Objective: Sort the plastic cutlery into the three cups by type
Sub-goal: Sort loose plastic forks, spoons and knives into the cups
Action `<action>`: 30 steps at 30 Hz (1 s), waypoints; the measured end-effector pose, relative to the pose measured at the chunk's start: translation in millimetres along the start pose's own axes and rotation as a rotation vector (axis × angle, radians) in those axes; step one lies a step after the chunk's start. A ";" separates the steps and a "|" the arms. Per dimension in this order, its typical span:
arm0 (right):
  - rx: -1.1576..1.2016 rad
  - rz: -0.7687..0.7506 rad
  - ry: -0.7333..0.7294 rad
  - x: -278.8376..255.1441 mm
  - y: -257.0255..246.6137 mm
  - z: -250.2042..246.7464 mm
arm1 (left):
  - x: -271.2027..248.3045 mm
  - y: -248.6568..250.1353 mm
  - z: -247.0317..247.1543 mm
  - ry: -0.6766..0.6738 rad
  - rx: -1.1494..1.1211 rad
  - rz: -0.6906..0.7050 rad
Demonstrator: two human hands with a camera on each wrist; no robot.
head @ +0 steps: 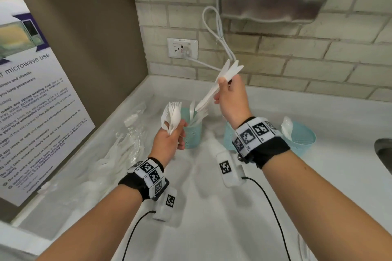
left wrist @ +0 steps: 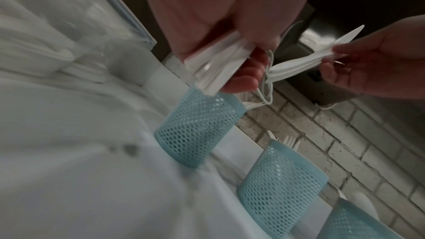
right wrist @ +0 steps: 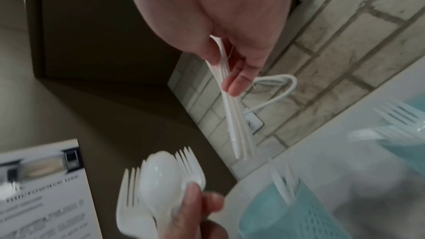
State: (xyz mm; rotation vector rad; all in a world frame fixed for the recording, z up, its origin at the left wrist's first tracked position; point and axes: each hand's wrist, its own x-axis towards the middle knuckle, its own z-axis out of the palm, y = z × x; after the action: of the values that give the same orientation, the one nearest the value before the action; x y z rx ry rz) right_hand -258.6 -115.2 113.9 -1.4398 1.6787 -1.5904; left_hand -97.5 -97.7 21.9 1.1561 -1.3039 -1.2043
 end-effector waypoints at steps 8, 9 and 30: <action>-0.085 0.198 -0.225 -9.8 27.8 42.2 | -7.1 4.0 -1.2 -0.141 -0.035 0.052; -0.065 0.191 -0.228 -11.2 29.5 41.2 | -7.2 3.9 -0.8 -0.157 -0.047 0.051; 0.253 0.110 -0.064 -35.3 11.9 -34.9 | -12.2 16.1 39.2 -0.332 0.005 -0.031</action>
State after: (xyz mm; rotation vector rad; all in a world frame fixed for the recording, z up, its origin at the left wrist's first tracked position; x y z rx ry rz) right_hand -279.1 -70.5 100.2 -1.2368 1.4362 -1.6120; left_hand -136.2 -82.1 36.2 1.0115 -1.5390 -1.4614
